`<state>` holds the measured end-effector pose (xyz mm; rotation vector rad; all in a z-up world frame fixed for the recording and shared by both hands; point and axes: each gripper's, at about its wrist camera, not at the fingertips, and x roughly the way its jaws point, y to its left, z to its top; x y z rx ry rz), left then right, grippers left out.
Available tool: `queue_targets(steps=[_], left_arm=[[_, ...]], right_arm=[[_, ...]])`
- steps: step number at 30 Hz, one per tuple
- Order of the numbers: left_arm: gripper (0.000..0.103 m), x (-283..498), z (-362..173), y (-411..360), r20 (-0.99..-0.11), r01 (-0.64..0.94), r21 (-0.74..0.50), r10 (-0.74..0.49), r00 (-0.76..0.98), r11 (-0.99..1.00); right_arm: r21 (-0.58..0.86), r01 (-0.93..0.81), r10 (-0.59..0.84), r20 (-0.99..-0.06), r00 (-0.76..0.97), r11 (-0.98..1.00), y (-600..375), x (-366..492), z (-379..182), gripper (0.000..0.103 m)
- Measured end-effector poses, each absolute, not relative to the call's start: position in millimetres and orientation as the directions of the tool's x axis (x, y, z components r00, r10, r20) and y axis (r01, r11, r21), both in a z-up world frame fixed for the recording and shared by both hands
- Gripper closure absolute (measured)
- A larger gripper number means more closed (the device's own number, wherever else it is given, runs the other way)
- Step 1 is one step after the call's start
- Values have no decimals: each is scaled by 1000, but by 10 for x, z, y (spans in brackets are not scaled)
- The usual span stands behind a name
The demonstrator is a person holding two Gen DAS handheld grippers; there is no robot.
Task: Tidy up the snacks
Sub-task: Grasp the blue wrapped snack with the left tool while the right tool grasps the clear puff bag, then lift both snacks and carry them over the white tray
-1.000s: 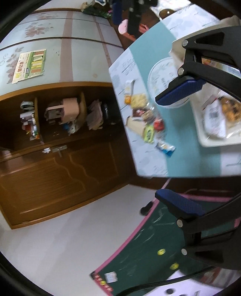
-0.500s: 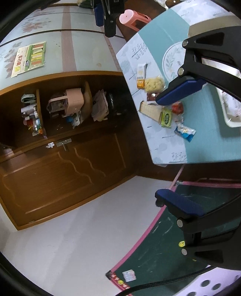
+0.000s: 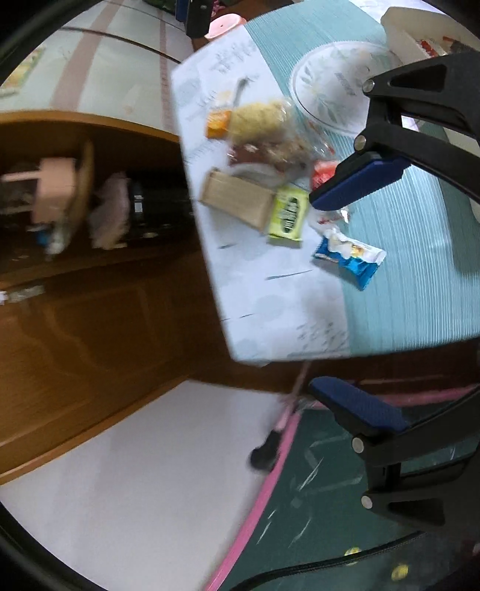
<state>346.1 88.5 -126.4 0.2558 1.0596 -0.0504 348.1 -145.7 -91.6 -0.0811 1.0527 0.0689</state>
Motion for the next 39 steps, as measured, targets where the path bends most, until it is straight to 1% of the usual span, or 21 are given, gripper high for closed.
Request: queue_targets(steps=[4,7,11,16,20,21,24,26,27,28,29,30,34,36,38,39], left_arm=[[12,3619,-1723,949,-911,181,152,67,408,972],[12,3666,-2036,946,-939,207,109,32,343,972],[12,3729,-2348,904,-954,236,111,37,296,965],[12,3770,-2572,910,-961,230,123,58,269,965],[14,3799,-2663,896,-966,232,114,54,251,966],[16,3807,-2695,887,-967,232,117,57,248,966],[27,3839,-2776,869,-972,229,113,59,227,967],[34,3857,-2771,879,-972,217,92,40,232,972],[44,3868,-2773,881,-974,214,72,22,227,974],[57,3874,-2771,887,-976,212,45,-2,218,976],[66,3874,-2767,886,-977,212,15,-31,211,977],[73,3870,-2762,875,-977,211,-4,-49,206,978],[77,3797,-2723,765,-969,228,72,15,245,971],[78,3727,-2671,731,-964,213,101,42,262,972],[78,3630,-2539,697,-952,189,131,70,296,973],[78,3544,-2389,671,-940,179,134,68,333,975]], right_arm=[[-5,-77,26,-914,406,997,-1473,3734,-1369,36],[25,-58,43,-939,341,998,-1462,3882,-1721,36],[87,-14,87,-951,295,996,-1469,4002,-2083,36],[163,51,143,-951,276,985,-1450,4106,-2352,36],[133,52,114,-957,265,990,-1335,4166,-2465,36],[108,47,93,-960,263,993,-1301,4182,-2487,36],[44,44,33,-974,223,998,-1230,4207,-2607,36],[32,40,23,-976,215,999,-1235,4189,-2654,36],[28,40,19,-977,210,999,-1245,4175,-2672,37],[21,32,13,-975,220,999,-1244,4152,-2665,39],[15,29,8,-975,221,999,-1252,4137,-2654,43],[14,30,7,-976,218,999,-1261,4118,-2649,45],[1,17,-2,-978,210,1000,-1301,4004,-2633,46],[4,8,2,-975,221,1000,-1329,3914,-2578,46],[17,1,16,-973,232,1000,-1361,3835,-2500,46],[25,-4,25,-970,243,1000,-1376,3775,-2437,47]])
